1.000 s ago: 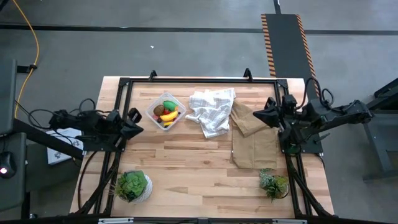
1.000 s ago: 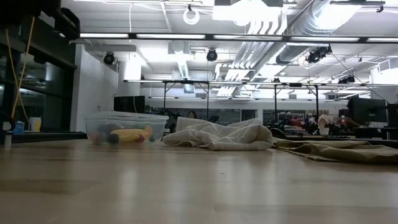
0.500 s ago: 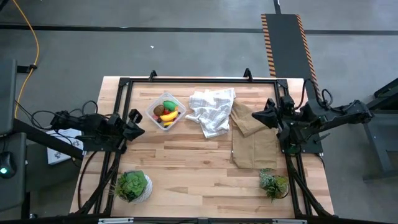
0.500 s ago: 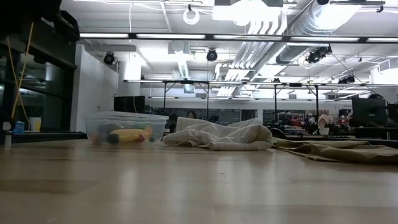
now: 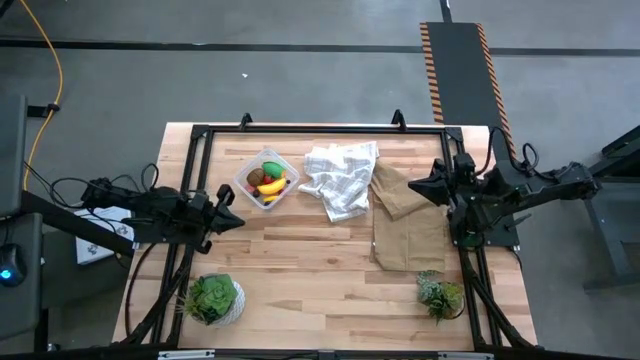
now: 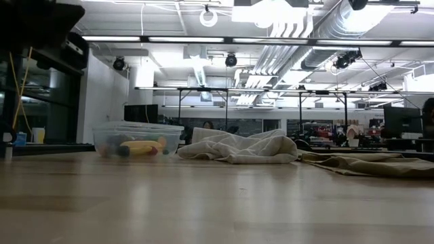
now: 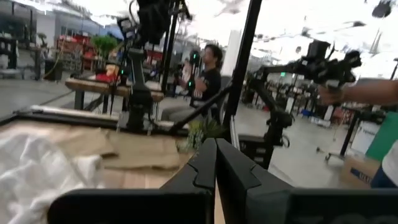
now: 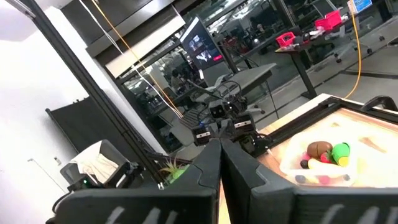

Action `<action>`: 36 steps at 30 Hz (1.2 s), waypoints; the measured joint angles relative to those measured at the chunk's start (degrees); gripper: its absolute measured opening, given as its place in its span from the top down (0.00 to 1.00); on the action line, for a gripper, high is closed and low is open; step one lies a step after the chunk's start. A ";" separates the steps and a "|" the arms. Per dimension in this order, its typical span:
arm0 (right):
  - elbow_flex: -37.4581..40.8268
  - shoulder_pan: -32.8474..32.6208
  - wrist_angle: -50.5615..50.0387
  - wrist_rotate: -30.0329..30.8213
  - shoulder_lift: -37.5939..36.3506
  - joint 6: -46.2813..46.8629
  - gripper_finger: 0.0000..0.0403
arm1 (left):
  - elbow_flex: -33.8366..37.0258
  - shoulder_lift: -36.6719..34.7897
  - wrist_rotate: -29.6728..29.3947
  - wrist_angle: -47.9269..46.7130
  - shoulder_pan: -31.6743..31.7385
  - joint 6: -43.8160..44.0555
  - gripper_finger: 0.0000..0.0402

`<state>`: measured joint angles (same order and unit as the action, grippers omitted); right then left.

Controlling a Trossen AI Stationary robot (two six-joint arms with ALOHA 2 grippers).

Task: Pick and placing Produce into tupperware
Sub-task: Return to Home Position

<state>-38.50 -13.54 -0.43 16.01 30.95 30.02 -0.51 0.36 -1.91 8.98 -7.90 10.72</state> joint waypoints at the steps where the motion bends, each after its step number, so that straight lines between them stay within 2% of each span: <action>1: 0.00 0.00 -0.20 0.00 -0.15 0.00 1.00 | 0.00 0.00 0.00 -0.82 0.00 -0.02 1.00; 11: 0.00 0.00 -1.91 -0.06 -0.69 0.00 1.00 | -0.02 0.00 2.65 -8.35 0.00 0.20 1.00; 21: 0.00 -0.01 -1.61 -2.85 -1.66 -0.26 1.00 | -0.02 0.22 2.10 -8.37 0.00 -1.95 1.00; 27: 0.00 -0.02 -0.90 -4.20 -6.73 -3.35 1.00 | -0.02 0.22 2.32 -8.34 0.01 -1.47 1.00; 36: -0.04 -0.02 1.74 -5.80 -18.99 -17.72 1.00 | -0.04 0.24 2.32 -8.33 0.00 -1.43 1.00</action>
<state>-38.54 -13.56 1.30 10.21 11.96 12.31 -0.56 0.60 0.40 0.64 -7.90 9.29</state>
